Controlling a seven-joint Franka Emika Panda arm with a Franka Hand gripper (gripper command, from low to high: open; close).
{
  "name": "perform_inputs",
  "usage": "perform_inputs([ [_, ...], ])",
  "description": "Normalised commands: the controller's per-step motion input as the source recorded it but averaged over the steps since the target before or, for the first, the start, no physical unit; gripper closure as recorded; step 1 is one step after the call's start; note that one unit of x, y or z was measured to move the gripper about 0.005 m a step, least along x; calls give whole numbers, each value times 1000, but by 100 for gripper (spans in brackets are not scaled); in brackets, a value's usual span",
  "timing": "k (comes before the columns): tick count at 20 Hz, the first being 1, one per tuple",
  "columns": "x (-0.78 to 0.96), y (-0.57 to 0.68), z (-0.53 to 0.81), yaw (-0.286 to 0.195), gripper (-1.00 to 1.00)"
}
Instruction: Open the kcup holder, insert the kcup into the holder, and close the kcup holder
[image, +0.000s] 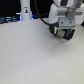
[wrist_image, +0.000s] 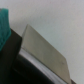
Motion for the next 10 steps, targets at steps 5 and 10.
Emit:
perform_inputs([
  [5, -745, 404, -7, 88, -100],
  [10, -827, 377, -11, 81, -100],
])
